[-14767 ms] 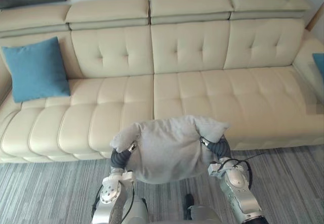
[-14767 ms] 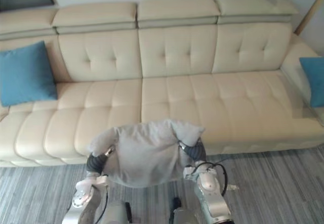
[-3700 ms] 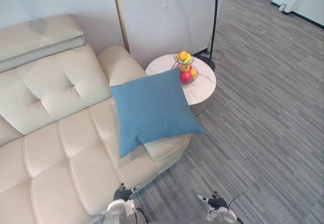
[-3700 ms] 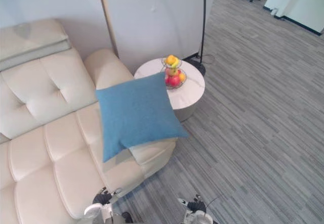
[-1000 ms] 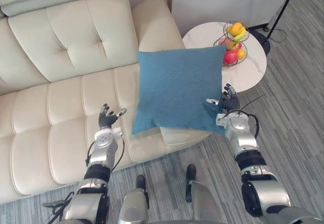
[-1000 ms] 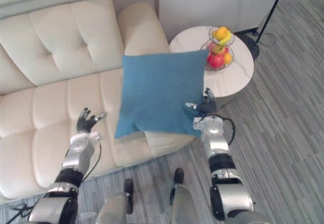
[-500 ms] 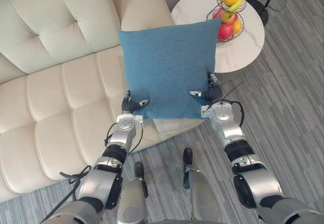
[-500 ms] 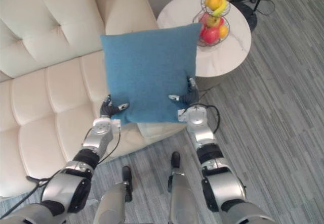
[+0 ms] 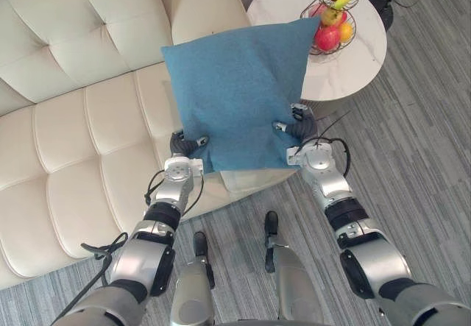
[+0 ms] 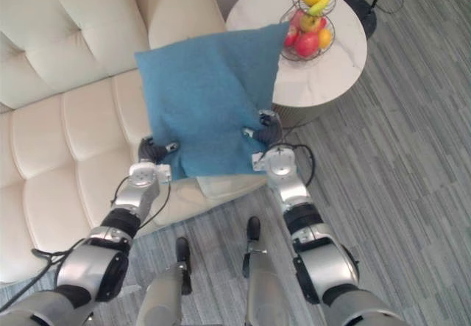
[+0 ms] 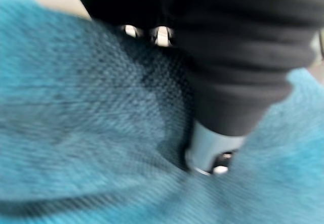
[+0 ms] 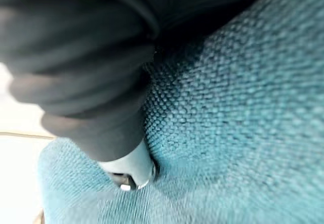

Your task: Pick up cushions and gather them together orderly.

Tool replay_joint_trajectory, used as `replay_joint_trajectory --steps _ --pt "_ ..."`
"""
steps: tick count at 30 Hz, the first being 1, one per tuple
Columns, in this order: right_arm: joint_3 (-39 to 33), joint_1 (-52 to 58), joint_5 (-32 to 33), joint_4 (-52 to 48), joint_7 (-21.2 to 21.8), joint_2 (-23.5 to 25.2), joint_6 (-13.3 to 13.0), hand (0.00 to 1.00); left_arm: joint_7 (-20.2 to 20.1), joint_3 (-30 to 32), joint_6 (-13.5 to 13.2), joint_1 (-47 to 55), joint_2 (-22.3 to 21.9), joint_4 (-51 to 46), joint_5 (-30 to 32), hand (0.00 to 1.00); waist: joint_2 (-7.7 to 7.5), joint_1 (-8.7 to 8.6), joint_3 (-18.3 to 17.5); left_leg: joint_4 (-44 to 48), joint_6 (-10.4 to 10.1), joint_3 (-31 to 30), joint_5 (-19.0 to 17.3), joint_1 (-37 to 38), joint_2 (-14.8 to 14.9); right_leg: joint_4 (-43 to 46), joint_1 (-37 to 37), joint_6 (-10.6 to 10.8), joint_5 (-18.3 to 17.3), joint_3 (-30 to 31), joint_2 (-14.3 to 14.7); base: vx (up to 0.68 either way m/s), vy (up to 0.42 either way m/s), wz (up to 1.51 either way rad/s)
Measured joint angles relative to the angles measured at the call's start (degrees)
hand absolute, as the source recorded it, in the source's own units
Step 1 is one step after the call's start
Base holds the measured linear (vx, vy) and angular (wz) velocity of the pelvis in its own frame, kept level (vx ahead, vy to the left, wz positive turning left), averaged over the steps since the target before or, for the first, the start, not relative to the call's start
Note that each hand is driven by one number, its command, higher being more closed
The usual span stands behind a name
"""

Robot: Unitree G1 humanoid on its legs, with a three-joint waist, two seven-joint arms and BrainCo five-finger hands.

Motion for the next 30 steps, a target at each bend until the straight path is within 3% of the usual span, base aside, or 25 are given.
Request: replay_joint_trajectory --steps 8,13,20,30 --pt "-0.1 16.5 1.3 -12.5 -0.5 1.4 0.6 1.0 3.0 -4.1 -0.2 14.4 -1.8 -22.2 -2.6 1.0 0.06 0.87 -0.1 -2.0 0.0 -0.2 0.0 5.0 -0.4 0.1 4.3 0.5 -1.1 -0.3 -0.2 0.01 0.005 0.02" --pt "-0.1 25.8 1.2 -23.5 -0.5 2.7 0.5 1.0 3.2 -4.7 -0.5 25.7 -3.1 -34.1 -2.7 1.0 0.32 0.85 -0.6 -3.3 0.2 -0.7 -0.2 9.1 -1.0 3.0 7.4 0.7 -3.9 -1.0 -0.9 0.02 0.005 0.1" --pt "1.3 35.9 1.2 -34.6 0.6 5.5 -1.2 1.0 3.0 -4.6 -2.3 44.1 -6.9 -48.6 -3.9 1.0 2.05 0.96 -8.4 -5.5 0.3 -1.7 -0.2 13.9 -1.8 5.0 10.9 1.4 -6.8 -2.8 -2.2 0.07 0.004 0.12" --pt "5.7 42.4 3.1 -44.1 3.0 6.7 -6.3 1.0 2.5 -4.1 -6.4 54.3 -7.3 -58.9 -5.0 1.0 2.07 1.38 -15.3 -4.7 1.0 -2.3 -1.5 15.0 -1.5 2.0 14.6 1.7 -6.0 -3.4 -2.0 -0.01 0.007 0.04"
